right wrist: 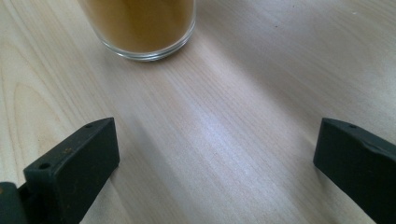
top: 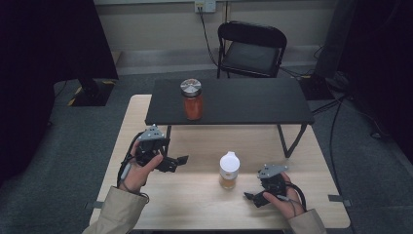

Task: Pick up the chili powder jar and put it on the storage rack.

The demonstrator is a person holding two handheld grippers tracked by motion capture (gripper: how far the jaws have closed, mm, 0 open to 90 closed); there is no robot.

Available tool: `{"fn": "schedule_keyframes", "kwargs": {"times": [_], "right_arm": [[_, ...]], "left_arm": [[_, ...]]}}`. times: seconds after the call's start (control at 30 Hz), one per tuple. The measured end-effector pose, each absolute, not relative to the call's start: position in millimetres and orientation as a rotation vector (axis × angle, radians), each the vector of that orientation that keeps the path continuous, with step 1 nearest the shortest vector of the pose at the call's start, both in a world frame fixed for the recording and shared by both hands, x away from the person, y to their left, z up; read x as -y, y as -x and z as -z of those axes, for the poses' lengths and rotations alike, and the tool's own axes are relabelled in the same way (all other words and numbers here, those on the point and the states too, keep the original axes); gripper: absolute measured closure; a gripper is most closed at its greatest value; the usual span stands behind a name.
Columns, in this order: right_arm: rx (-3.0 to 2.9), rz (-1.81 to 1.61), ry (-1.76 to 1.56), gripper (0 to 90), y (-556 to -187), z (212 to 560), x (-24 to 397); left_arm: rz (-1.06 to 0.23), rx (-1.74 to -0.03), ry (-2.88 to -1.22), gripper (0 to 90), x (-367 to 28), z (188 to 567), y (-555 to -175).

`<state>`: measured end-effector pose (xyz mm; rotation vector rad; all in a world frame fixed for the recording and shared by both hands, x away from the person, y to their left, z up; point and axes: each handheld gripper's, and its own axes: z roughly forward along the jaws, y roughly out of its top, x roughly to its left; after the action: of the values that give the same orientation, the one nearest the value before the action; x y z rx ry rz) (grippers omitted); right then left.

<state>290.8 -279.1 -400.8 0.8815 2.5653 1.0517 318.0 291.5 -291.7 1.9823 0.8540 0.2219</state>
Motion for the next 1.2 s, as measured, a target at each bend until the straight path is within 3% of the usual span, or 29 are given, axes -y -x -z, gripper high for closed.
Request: {"fn": "schedule_keyframes", "kwargs": {"times": [0.6, 1.2], "right_arm": [[-2.565, -1.052, -0.881, 0.0, -291, 401, 279], [-2.564, -1.051, -0.883, 0.0, -291, 401, 279]], "left_arm": [[-0.215, -0.908, -1.937, 2.5, -307, 330, -303], [-0.221, -0.939, -1.982, 2.4, -299, 356, -295]]}}
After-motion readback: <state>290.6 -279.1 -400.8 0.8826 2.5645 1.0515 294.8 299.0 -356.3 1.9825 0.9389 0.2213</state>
